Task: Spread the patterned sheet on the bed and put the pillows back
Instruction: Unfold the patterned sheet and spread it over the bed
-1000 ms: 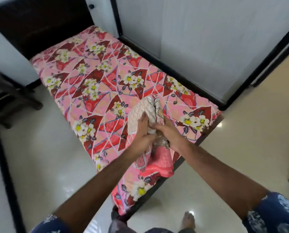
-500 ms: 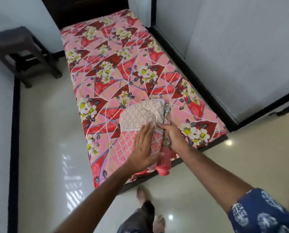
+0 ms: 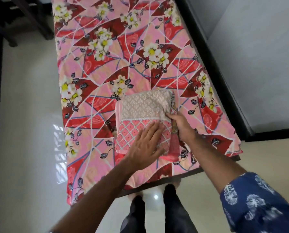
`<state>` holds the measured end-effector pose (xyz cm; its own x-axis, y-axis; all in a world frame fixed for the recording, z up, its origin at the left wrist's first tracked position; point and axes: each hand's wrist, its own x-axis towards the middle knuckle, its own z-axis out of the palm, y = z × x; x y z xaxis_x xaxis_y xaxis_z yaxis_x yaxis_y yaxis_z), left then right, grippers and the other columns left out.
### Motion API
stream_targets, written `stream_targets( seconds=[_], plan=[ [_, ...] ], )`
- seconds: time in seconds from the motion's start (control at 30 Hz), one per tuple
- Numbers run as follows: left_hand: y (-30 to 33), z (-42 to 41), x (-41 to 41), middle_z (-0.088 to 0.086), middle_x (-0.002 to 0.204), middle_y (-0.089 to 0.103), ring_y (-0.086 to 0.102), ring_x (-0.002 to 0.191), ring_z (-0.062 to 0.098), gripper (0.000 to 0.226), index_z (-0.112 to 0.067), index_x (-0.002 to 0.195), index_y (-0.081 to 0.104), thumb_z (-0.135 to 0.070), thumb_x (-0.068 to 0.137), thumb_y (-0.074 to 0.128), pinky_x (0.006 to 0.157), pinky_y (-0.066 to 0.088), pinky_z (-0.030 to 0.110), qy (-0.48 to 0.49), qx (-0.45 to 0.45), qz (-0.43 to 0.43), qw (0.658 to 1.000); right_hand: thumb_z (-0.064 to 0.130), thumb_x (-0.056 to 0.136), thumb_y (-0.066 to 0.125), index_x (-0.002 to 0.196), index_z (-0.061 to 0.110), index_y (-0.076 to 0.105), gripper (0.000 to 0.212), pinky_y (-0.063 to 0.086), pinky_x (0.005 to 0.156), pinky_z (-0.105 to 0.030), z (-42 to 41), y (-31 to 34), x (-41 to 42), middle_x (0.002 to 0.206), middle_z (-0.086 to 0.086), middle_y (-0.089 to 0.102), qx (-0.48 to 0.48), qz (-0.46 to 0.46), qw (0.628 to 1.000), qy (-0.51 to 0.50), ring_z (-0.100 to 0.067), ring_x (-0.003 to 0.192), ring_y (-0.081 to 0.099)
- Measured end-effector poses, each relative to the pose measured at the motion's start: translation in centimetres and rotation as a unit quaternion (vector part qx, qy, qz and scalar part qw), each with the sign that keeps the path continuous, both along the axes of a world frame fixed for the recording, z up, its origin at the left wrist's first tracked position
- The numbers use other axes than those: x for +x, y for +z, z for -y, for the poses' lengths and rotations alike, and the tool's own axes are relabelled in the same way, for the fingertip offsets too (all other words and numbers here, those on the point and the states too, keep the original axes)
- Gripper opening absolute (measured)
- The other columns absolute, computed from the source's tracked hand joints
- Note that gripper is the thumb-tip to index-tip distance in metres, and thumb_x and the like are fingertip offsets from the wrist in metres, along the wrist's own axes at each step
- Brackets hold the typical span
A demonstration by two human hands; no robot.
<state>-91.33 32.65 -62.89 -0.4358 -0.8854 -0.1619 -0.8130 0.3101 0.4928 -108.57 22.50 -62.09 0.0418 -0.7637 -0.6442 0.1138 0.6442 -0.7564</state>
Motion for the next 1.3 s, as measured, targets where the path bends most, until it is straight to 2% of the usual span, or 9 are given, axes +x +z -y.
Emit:
stream_targets(
  seconds=[0.1, 0.17, 0.37, 0.67, 0.87, 1.03, 1.1, 1.17, 1.3],
  plan=[
    [-5.7, 2.2, -1.3, 0.006, 0.17, 0.006, 0.009, 0.157, 0.026, 0.078, -0.016, 0.161, 0.008, -0.057, 0.103, 0.038, 0.124, 0.013, 0.056, -0.044, 0.088, 0.186, 0.978, 0.012, 0.099, 0.062, 0.076, 0.009, 0.061, 0.024, 0.033, 0.054, -0.028, 3.5, -6.9, -3.7, 0.062, -0.006, 0.059, -0.066, -0.19, 0.977, 0.071, -0.013, 0.047, 0.056],
    [-9.4, 3.1, -2.6, 0.009, 0.17, 0.005, 0.006, 0.157, 0.028, 0.084, -0.014, 0.161, 0.006, -0.055, 0.1, 0.047, 0.122, 0.015, 0.058, -0.022, 0.135, 0.228, 0.964, 0.017, 0.096, 0.068, 0.078, 0.004, 0.063, 0.023, 0.039, 0.058, -0.028, 3.8, -11.2, -6.2, 0.069, -0.003, 0.066, -0.051, -0.235, 0.962, 0.131, -0.01, 0.054, 0.059],
    [-14.7, 3.3, -6.0, 0.018, 0.154, 0.043, 0.038, 0.144, 0.04, 0.09, -0.006, 0.152, 0.038, -0.044, 0.079, 0.074, 0.109, 0.039, 0.063, 0.081, 0.096, 0.248, 0.961, 0.032, 0.085, 0.08, 0.113, 0.014, 0.058, 0.04, 0.051, 0.076, -0.024, 2.3, -18.5, -10.0, 0.1, 0.001, 0.065, -0.085, -0.256, 0.942, 0.201, -0.009, 0.089, 0.064],
    [-15.5, 3.9, -6.5, 0.018, 0.146, 0.048, 0.046, 0.135, 0.04, 0.069, -0.014, 0.149, 0.038, -0.052, 0.091, 0.041, 0.102, 0.046, 0.058, 0.086, 0.043, 0.248, 0.964, 0.048, 0.092, 0.068, 0.112, 0.023, 0.053, 0.036, 0.042, 0.071, -0.018, 1.7, -20.0, -10.9, 0.1, 0.008, 0.059, -0.102, -0.243, 0.94, 0.218, -0.005, 0.088, 0.057],
    [-12.3, 7.4, -4.3, 0.0, 0.092, 0.068, 0.07, 0.076, 0.025, 0.027, -0.02, 0.118, 0.063, -0.03, 0.093, 0.059, 0.055, 0.056, 0.037, 0.013, -0.044, 0.172, 0.984, 0.013, 0.089, 0.073, 0.139, 0.016, 0.044, 0.058, 0.047, 0.102, -0.038, 1.3, -19.3, -10.7, 0.128, 0.0, 0.05, -0.151, -0.234, 0.942, 0.19, -0.022, 0.121, 0.054],
    [-8.8, 10.3, -1.5, 0.001, 0.083, 0.068, 0.068, 0.072, 0.026, 0.027, -0.016, 0.106, 0.064, -0.031, 0.093, 0.046, 0.056, 0.055, 0.039, -0.061, -0.108, 0.142, 0.982, 0.006, 0.07, 0.076, 0.158, 0.029, 0.027, 0.104, 0.009, 0.122, -0.061, 4.0, -15.9, -9.7, 0.167, 0.0, 0.022, -0.436, -0.354, 0.708, 0.428, -0.025, 0.156, 0.012],
    [-8.7, 9.6, -0.6, 0.0, 0.088, 0.069, 0.069, 0.078, 0.023, 0.031, -0.016, 0.106, 0.063, -0.038, 0.094, 0.046, 0.062, 0.056, 0.039, -0.056, -0.105, 0.099, 0.988, 0.013, 0.078, 0.075, 0.155, 0.028, 0.038, 0.087, 0.007, 0.123, -0.059, 5.7, -14.9, -8.3, 0.162, -0.001, 0.035, -0.483, -0.315, 0.627, 0.524, -0.026, 0.153, 0.024],
    [-9.9, 8.3, 1.0, -0.003, 0.11, 0.069, 0.067, 0.099, 0.016, 0.045, -0.022, 0.119, 0.061, -0.057, 0.098, 0.043, 0.081, 0.055, 0.038, -0.023, -0.046, 0.041, 0.998, -0.004, 0.078, 0.072, 0.144, 0.021, 0.056, 0.072, 0.03, 0.118, -0.058, 7.3, -14.4, -7.4, 0.148, -0.005, 0.055, -0.525, -0.282, 0.556, 0.579, -0.026, 0.14, 0.048],
    [-14.9, 4.9, 7.6, -0.001, 0.15, 0.047, 0.041, 0.14, 0.016, 0.072, -0.022, 0.142, 0.051, -0.069, 0.098, 0.02, 0.114, 0.028, 0.038, 0.298, 0.039, -0.055, 0.952, -0.008, 0.072, 0.069, 0.137, 0.026, 0.063, 0.073, 0.052, 0.099, -0.044, 10.0, -13.0, -6.3, 0.14, 0.002, 0.063, -0.408, -0.254, 0.568, 0.668, -0.02, 0.129, 0.059]
  ],
)
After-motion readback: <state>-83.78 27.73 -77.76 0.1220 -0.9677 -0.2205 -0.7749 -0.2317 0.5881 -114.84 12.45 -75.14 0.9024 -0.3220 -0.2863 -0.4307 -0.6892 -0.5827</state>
